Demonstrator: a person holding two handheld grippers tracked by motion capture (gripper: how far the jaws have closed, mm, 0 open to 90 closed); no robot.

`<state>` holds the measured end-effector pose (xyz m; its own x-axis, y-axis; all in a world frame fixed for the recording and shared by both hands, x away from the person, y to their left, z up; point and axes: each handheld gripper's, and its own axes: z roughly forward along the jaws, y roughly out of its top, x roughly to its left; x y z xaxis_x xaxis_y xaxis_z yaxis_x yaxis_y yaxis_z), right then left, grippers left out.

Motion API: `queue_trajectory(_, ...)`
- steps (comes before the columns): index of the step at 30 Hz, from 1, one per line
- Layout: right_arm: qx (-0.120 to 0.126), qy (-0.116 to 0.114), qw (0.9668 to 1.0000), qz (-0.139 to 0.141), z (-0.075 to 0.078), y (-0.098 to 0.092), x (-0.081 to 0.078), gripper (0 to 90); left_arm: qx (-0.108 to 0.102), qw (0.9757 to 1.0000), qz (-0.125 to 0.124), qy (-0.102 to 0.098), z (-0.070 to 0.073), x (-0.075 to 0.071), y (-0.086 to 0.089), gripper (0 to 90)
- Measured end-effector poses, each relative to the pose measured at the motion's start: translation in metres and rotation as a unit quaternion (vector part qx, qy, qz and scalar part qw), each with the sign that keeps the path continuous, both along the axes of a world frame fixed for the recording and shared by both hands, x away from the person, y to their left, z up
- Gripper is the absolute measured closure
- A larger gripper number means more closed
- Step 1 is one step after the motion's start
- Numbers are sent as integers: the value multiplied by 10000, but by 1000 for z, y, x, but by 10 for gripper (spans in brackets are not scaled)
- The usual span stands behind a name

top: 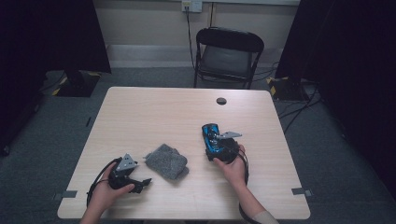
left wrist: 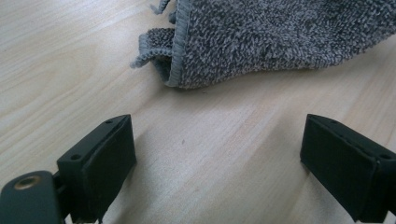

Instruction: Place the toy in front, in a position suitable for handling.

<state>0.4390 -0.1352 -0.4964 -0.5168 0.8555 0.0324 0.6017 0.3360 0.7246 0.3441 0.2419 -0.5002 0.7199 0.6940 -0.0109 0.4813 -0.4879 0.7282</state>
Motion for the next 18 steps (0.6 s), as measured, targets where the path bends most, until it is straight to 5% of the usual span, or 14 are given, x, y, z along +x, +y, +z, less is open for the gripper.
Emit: queue_trajectory(18, -47, 34, 9988, 486, 2, -16, -13, 195, 13, 10000, -5, 6, 0, 0, 0, 93)
